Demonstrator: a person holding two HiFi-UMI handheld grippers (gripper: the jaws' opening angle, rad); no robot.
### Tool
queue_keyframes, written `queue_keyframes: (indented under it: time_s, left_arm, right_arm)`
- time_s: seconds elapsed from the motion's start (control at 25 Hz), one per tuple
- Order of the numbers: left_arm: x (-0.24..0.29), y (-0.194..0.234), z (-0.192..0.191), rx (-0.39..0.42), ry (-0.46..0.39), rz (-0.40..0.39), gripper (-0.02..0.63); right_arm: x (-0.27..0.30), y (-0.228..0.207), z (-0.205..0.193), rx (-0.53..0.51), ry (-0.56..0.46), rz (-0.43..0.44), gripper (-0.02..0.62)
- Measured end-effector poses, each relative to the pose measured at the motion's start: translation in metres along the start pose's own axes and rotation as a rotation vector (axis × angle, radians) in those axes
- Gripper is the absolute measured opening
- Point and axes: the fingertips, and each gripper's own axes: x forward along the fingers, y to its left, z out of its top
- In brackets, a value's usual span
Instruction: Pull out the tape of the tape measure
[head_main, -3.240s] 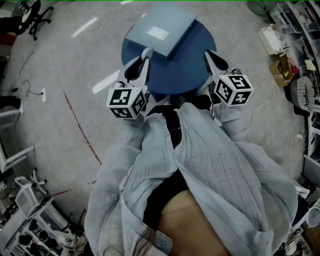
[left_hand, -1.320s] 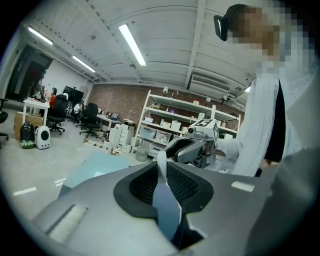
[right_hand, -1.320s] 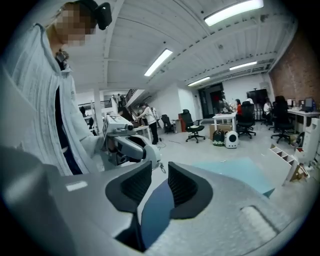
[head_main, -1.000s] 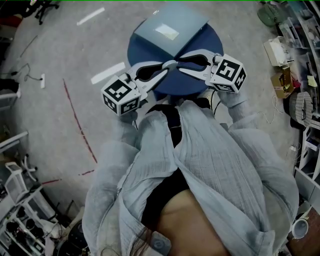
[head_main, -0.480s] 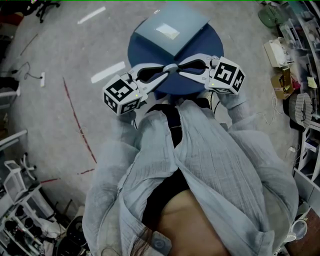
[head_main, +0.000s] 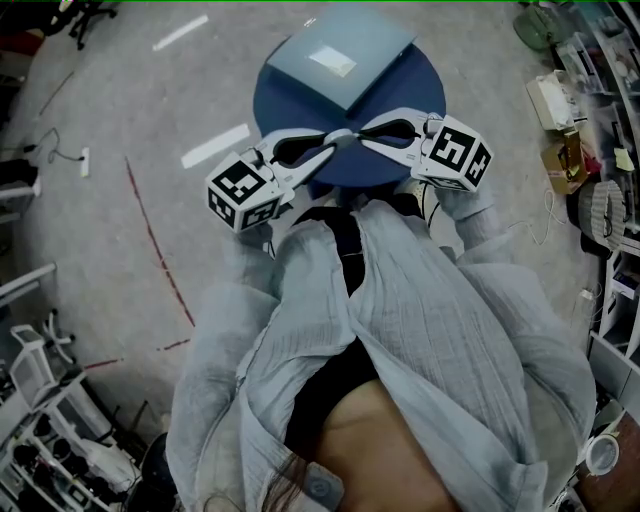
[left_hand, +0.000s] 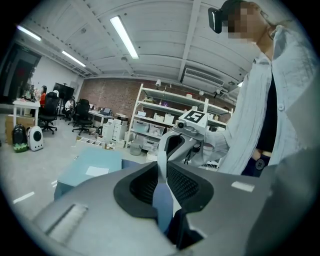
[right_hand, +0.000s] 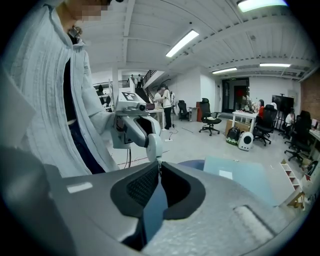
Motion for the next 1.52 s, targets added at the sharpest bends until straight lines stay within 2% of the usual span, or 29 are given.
queue_keyframes:
  time_s: [0.36, 0.6, 1.16, 1.32, 1.52]
  left_arm:
    - [0.003, 0.004, 0.000, -0.015, -0.003, 0.022, 0.077]
    - [-0.009, 0.014, -0.007, -0.045, 0.002, 0.072, 0.077]
    - [-0.014, 0.020, -0.005, -0.066, -0.031, 0.096, 0.077]
    - [-0.016, 0.026, -0.006, -0.148, -0.064, 0.128, 0.078]
    - [-0.018, 0.041, -0.003, -0.374, -0.196, 0.151, 0.078]
  right_arm:
    - [-0.002, -0.009, -0.004, 0.033, -0.003, -0.088, 0.018]
    - [-0.020, -0.036, -0.017, 0.123, -0.006, -0.231, 0.017]
    - [-0.021, -0.049, -0.020, 0.152, -0.028, -0.348, 0.018]
    - [-0.020, -0.049, -0.020, 0.187, -0.038, -0.344, 0.018]
    - [-0.020, -0.050, -0.018, 0.252, -0.075, -0.345, 0.018]
